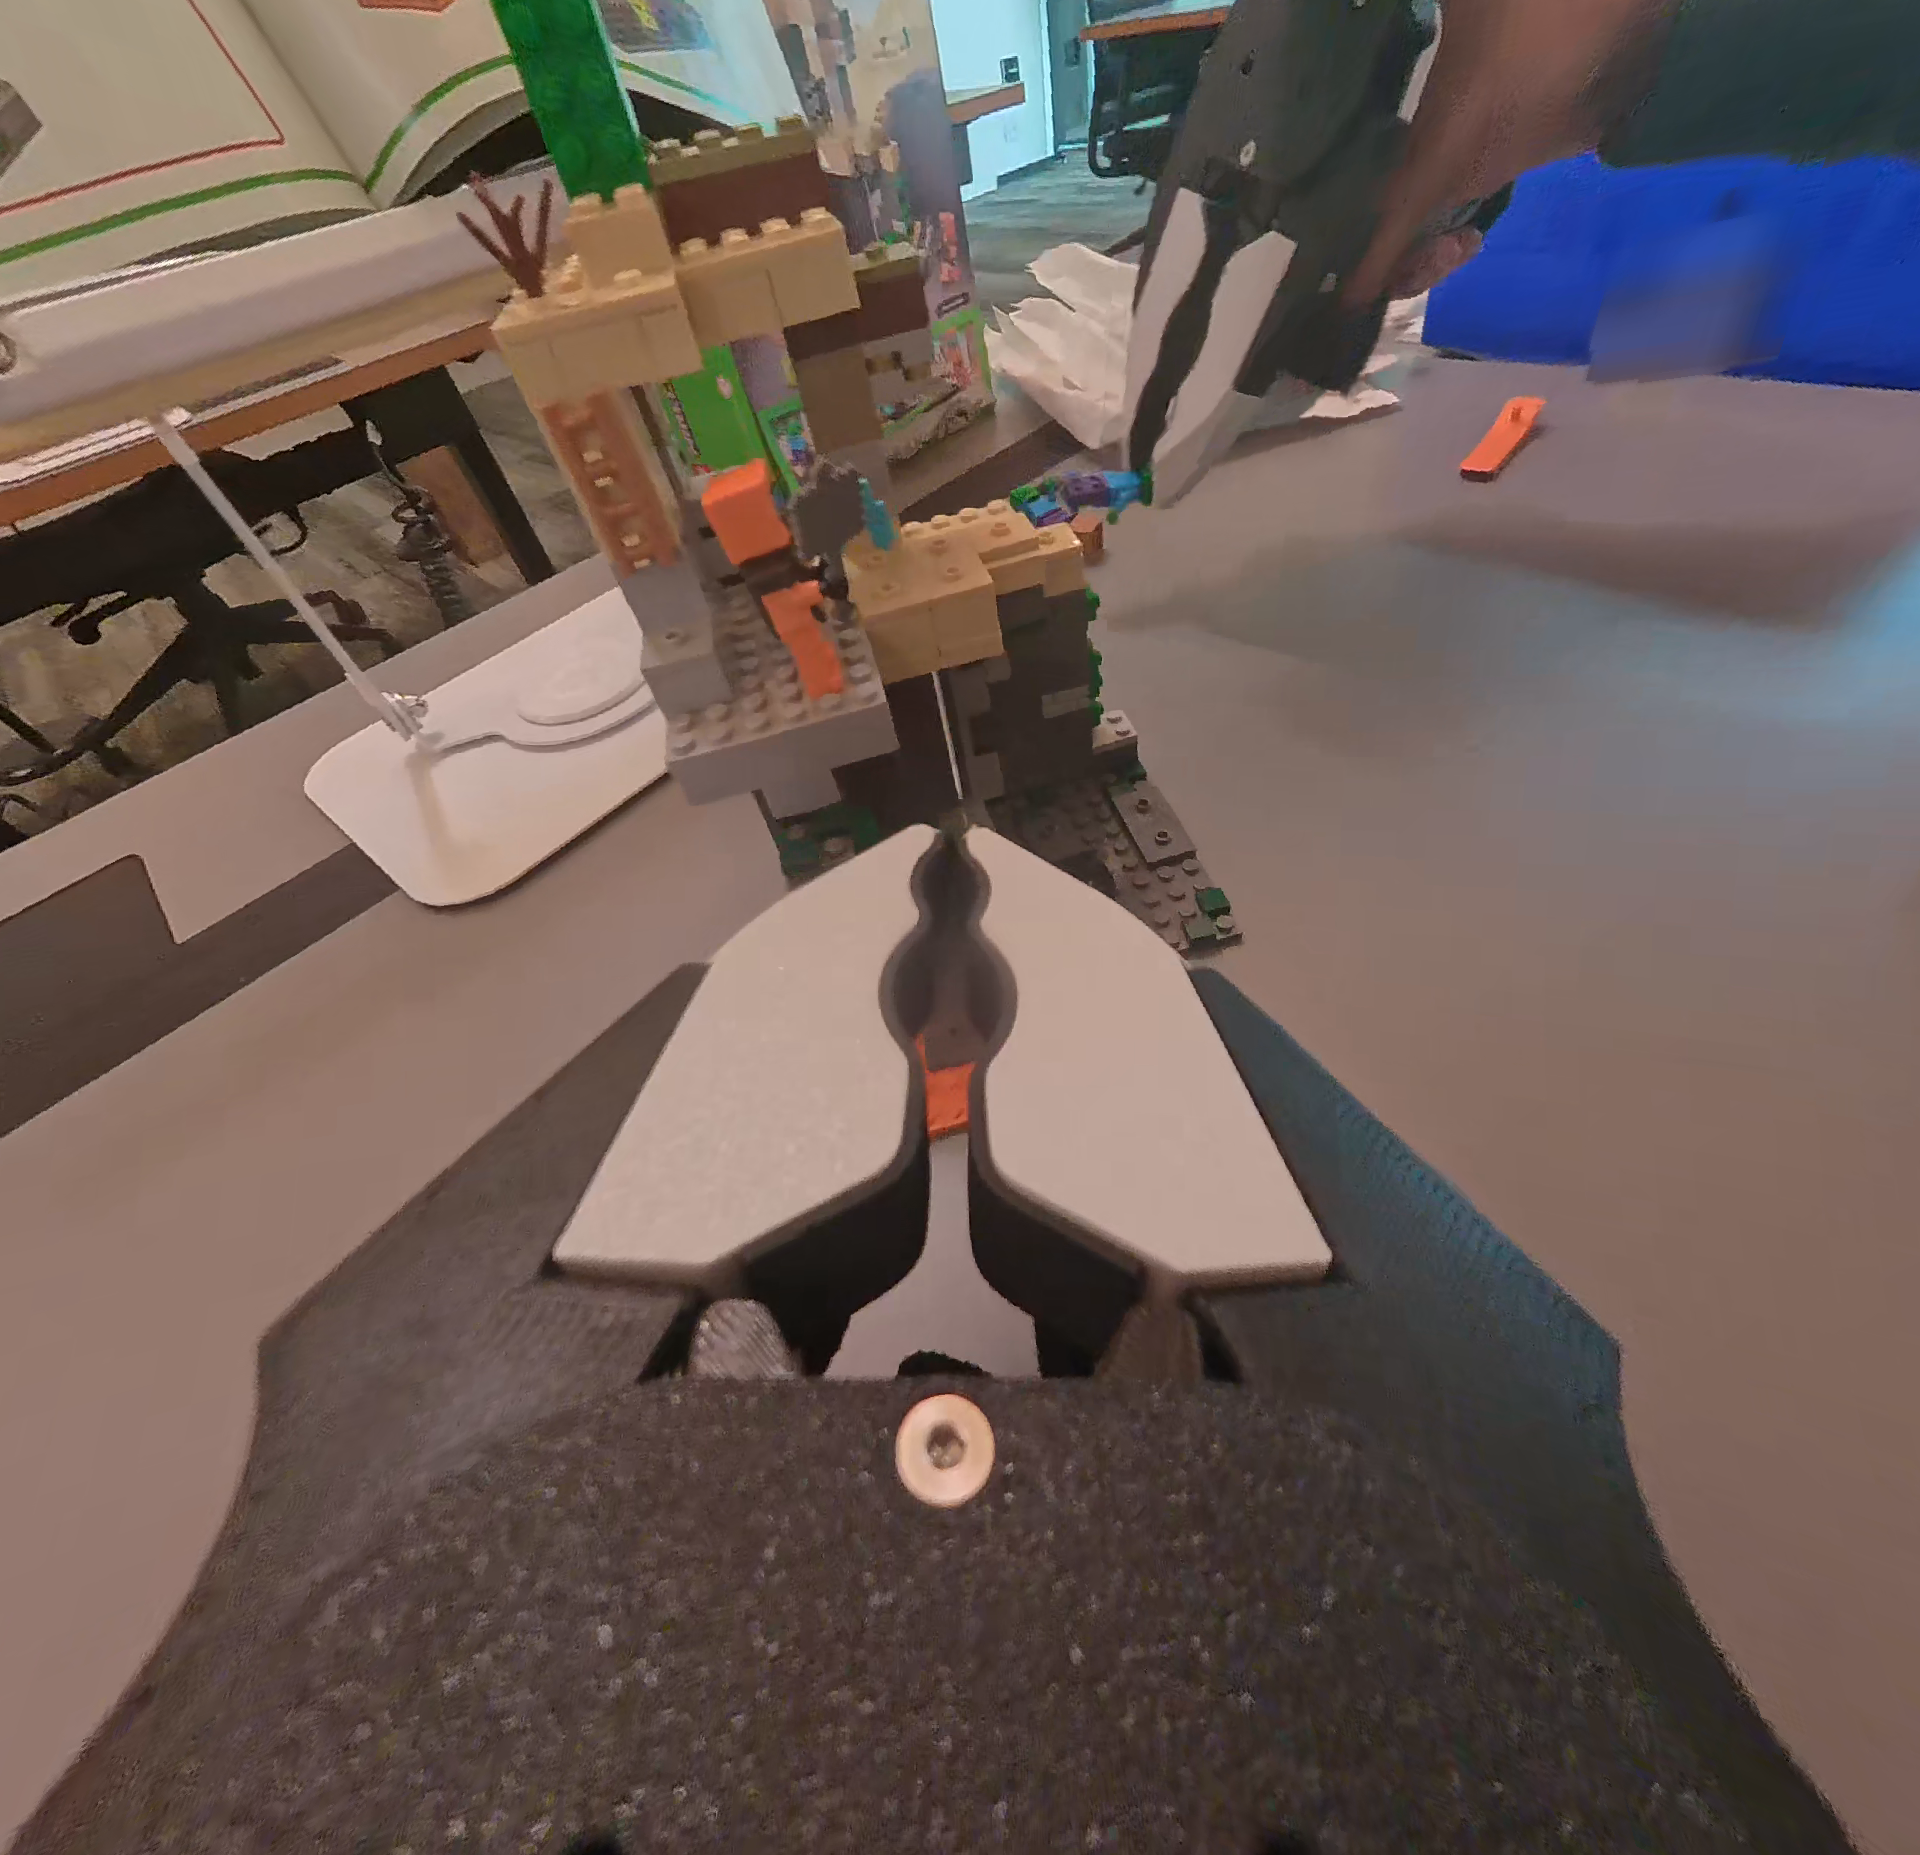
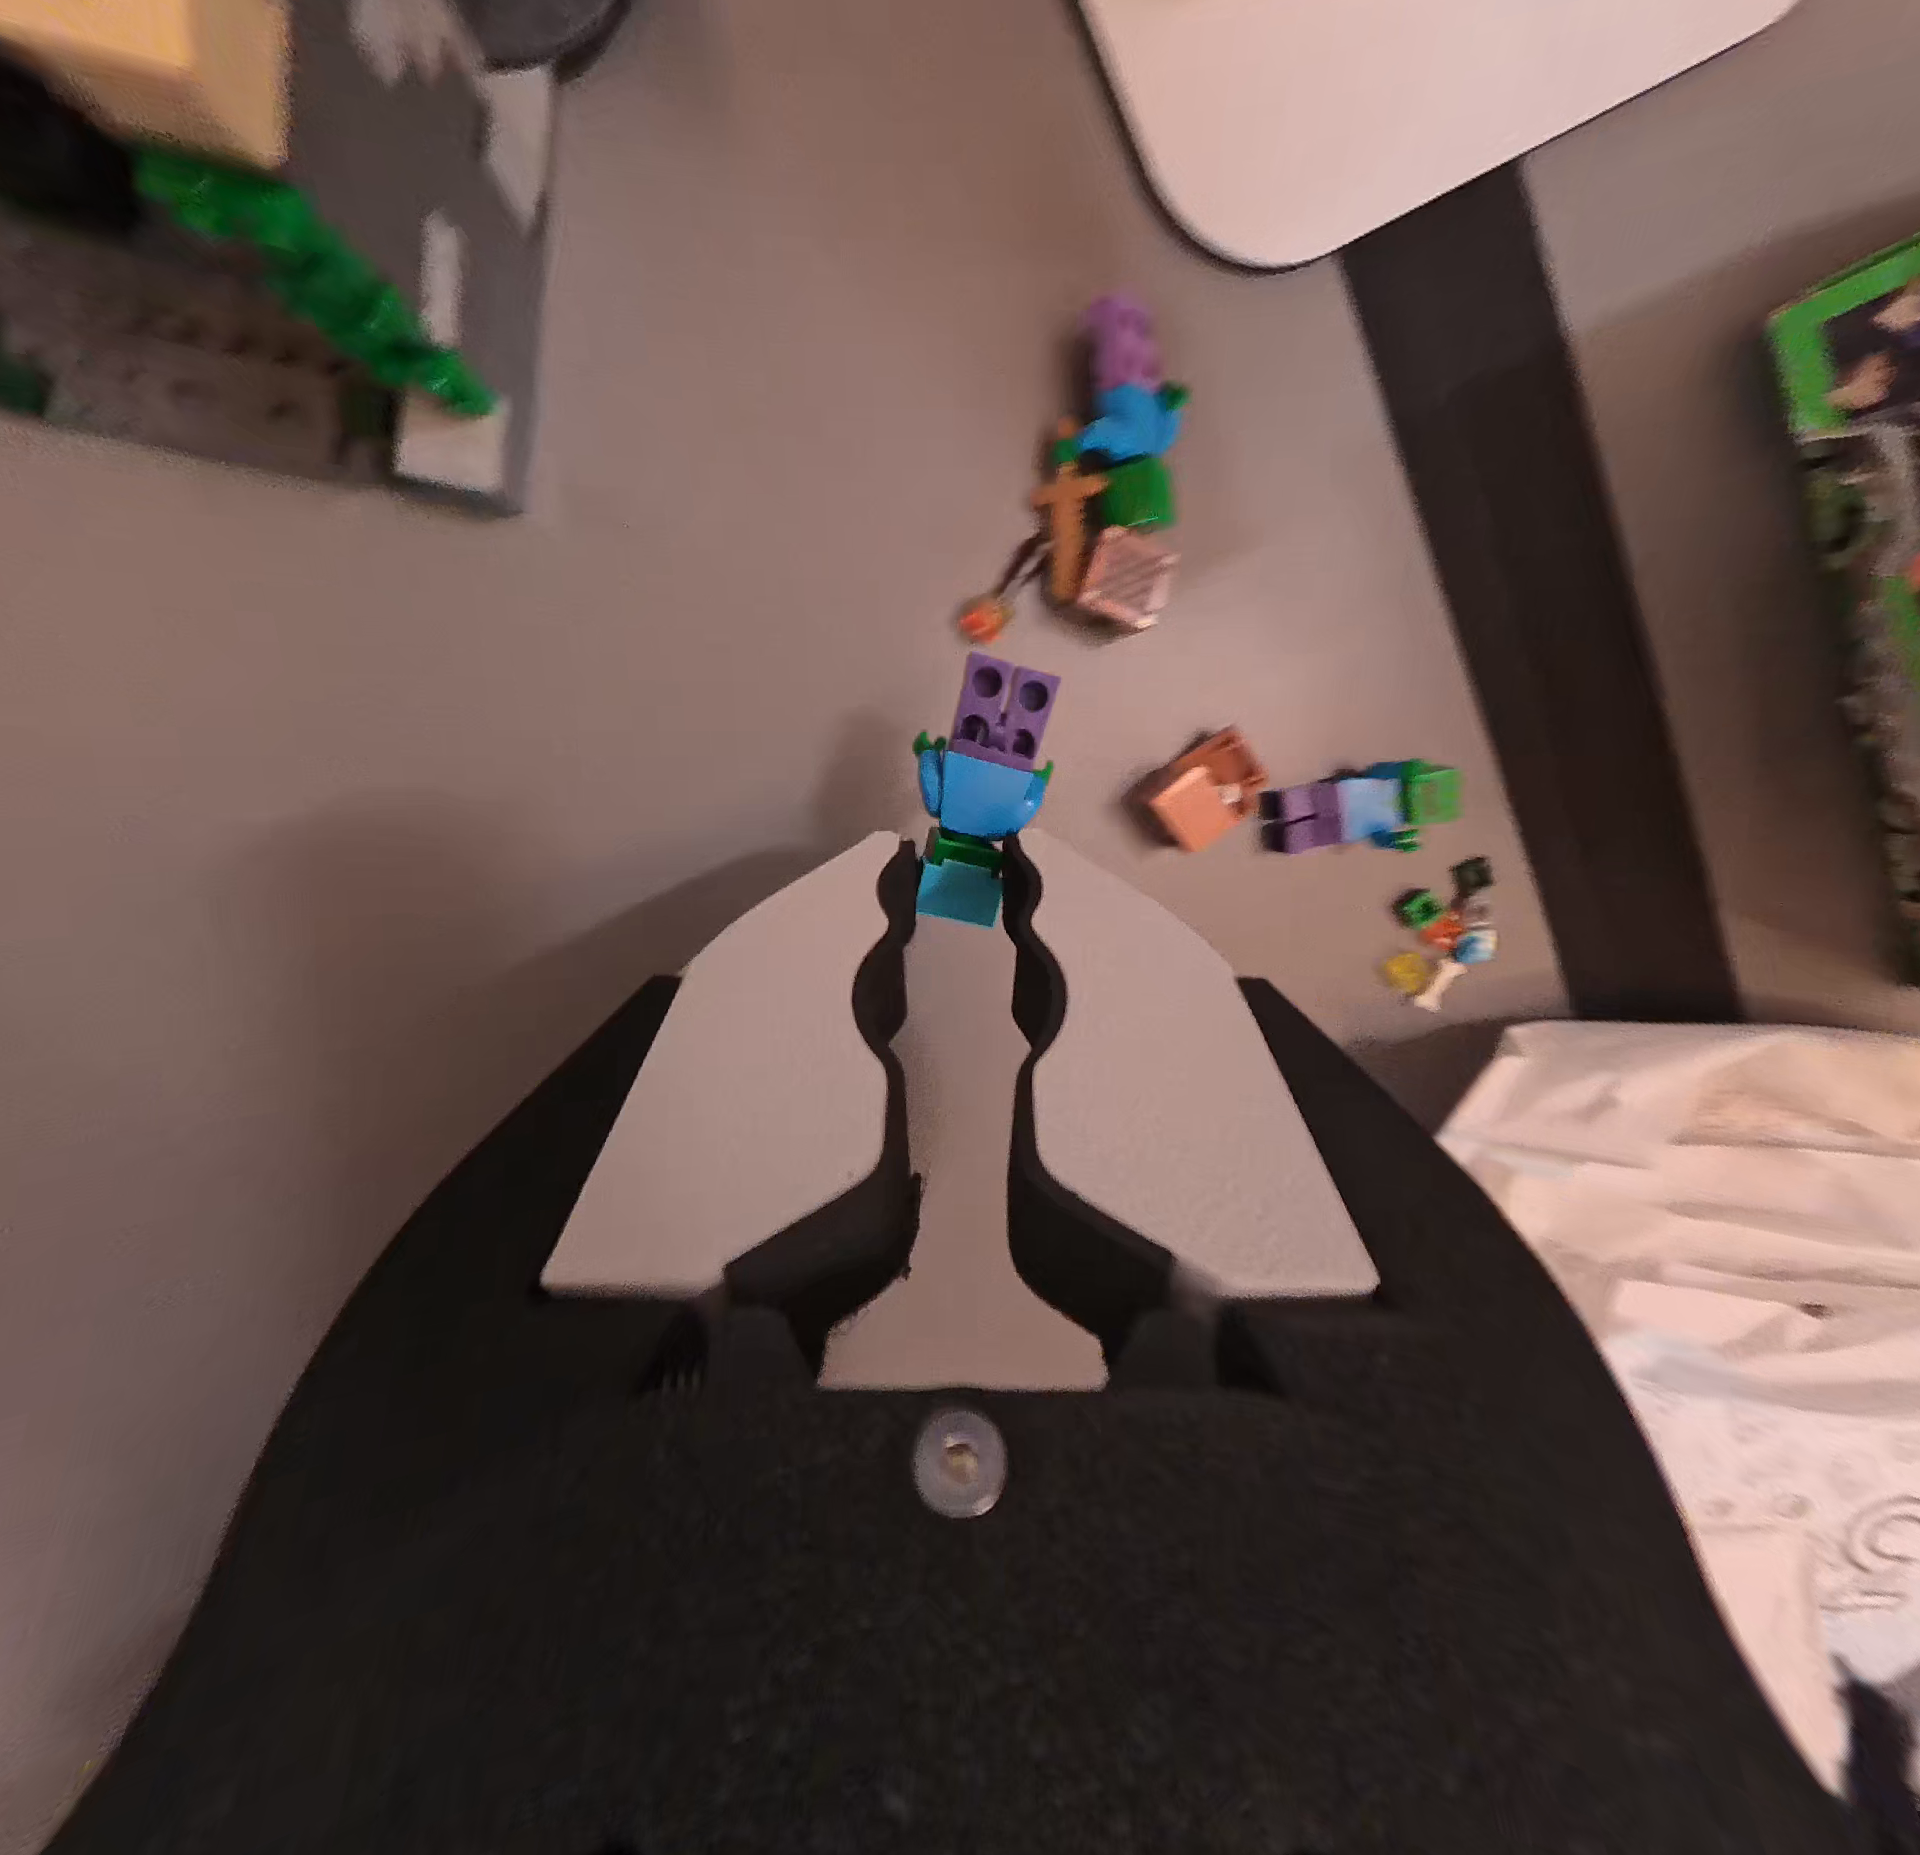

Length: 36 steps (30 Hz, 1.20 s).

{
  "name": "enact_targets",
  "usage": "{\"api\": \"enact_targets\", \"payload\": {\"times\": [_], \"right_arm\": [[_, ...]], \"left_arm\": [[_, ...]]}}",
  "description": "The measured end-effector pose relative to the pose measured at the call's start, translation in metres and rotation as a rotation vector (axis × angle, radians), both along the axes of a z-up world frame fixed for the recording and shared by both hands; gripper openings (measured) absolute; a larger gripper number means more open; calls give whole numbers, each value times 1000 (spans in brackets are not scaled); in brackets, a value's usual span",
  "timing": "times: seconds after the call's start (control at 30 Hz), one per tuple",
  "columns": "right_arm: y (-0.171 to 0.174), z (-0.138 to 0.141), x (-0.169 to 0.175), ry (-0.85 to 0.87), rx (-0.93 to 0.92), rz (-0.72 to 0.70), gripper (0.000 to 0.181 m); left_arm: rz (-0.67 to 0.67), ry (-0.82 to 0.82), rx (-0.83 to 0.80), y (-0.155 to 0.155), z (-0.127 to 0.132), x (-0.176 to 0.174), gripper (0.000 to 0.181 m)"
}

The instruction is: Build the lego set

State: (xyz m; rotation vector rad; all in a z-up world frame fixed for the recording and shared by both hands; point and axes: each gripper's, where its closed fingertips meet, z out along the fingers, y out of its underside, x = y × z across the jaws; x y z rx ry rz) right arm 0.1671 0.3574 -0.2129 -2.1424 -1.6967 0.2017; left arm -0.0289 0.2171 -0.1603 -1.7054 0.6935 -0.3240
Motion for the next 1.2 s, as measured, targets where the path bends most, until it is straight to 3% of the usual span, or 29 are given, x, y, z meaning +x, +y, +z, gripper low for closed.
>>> {"api": "enact_targets", "payload": {"times": [0.03,0.27,0.7,0.83,0.93,1.2], "right_arm": [[-10,-3,2,-4,-17,17,16],[-93,-12,-4,52,-204,148,16],[-219,5,-58,64,-643,559,16],[-227,8,-66,-1,-693,615,15],[-223,16,-69,1,-745,608,15],[-216,37,-73,86,-906,528,15]], "left_arm": [[-4,6,2,-1,0,1,0],[-78,39,1,-8,-8,19,3],[-502,287,118,-70,-28,106,26],[-547,346,137,-81,-35,116,23],[-546,340,154,-83,-32,115,6],[-505,291,201,-78,-18,107,16]]}}
